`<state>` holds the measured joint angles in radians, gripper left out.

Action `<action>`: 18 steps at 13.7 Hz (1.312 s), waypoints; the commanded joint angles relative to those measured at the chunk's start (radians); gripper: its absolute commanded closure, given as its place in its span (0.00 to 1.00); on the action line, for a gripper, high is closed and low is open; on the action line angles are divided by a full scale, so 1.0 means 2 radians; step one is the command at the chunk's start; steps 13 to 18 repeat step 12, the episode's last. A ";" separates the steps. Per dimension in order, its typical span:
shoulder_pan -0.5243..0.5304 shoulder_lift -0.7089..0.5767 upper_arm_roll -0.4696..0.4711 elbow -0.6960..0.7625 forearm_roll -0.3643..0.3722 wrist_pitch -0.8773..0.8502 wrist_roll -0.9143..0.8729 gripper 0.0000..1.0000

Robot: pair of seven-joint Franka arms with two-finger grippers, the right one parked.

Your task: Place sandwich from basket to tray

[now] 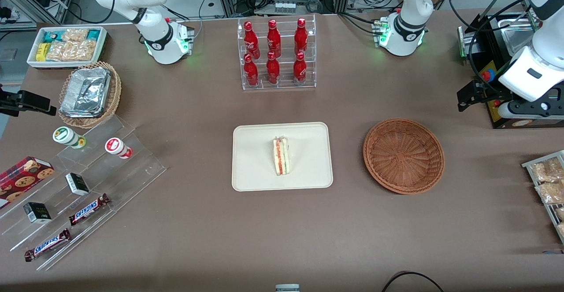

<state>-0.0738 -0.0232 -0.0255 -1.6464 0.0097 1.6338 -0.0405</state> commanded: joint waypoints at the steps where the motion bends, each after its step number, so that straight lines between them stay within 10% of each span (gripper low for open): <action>1: -0.005 0.015 0.004 0.021 -0.006 -0.012 0.010 0.00; 18: -0.008 0.012 0.023 0.039 0.002 -0.029 0.033 0.00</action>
